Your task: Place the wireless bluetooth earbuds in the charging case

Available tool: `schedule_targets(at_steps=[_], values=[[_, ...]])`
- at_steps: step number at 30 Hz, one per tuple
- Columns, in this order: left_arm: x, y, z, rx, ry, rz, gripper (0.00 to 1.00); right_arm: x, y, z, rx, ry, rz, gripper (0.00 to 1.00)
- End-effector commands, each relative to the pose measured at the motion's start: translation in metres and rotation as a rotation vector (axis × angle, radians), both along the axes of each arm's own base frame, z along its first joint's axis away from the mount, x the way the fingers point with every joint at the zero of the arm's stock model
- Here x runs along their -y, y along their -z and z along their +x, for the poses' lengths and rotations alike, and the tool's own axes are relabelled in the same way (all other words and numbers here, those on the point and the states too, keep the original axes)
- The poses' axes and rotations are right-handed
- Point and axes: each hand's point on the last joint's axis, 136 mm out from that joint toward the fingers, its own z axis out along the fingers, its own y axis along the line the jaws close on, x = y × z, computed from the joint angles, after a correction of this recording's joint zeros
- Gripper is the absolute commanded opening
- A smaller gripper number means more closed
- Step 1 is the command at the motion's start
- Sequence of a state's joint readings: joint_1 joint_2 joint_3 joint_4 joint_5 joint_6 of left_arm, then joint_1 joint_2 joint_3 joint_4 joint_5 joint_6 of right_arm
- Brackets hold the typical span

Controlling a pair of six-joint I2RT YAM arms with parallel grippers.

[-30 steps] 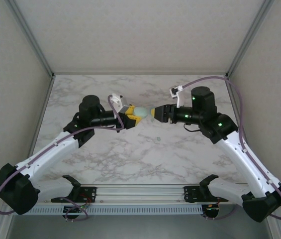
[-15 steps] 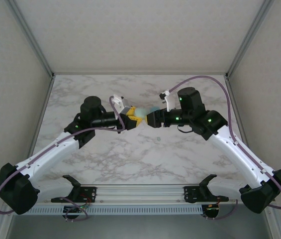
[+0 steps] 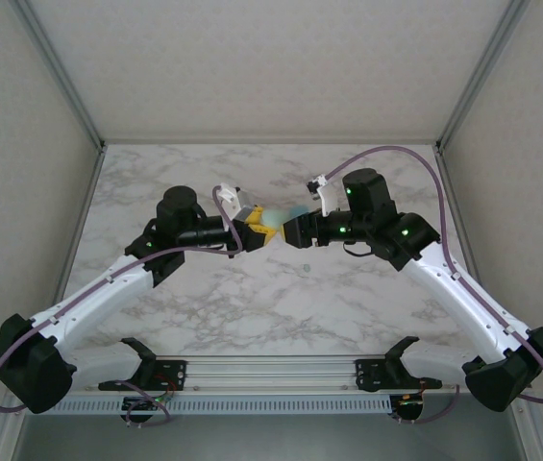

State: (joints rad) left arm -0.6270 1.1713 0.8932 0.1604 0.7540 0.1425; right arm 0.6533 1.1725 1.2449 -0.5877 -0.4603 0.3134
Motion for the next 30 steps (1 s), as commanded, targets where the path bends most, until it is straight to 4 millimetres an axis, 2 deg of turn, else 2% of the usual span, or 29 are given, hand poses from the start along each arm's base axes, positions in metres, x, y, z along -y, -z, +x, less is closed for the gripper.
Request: schedule_targets(at_steps=[1,6,11,22,26,30], values=[[0.003,-0.023,-0.012,0.051,0.044,-0.043,0.19,0.006,-0.006,0.010,0.062,0.064,-0.012,0.61],[0.004,-0.024,-0.014,0.050,0.054,-0.045,0.19,0.016,-0.009,0.021,0.105,0.151,-0.023,0.61],[0.005,-0.023,-0.019,0.047,0.074,-0.038,0.19,0.015,-0.020,0.025,0.131,0.174,0.033,0.62],[0.004,-0.023,-0.023,0.060,0.080,-0.039,0.19,0.019,-0.028,0.035,0.114,0.256,0.056,0.63],[0.002,-0.021,-0.021,0.066,0.055,-0.032,0.19,0.021,-0.040,0.028,0.116,0.250,0.084,0.65],[-0.001,-0.017,-0.016,0.067,0.021,-0.024,0.19,0.032,-0.054,0.023,0.132,0.285,0.106,0.66]])
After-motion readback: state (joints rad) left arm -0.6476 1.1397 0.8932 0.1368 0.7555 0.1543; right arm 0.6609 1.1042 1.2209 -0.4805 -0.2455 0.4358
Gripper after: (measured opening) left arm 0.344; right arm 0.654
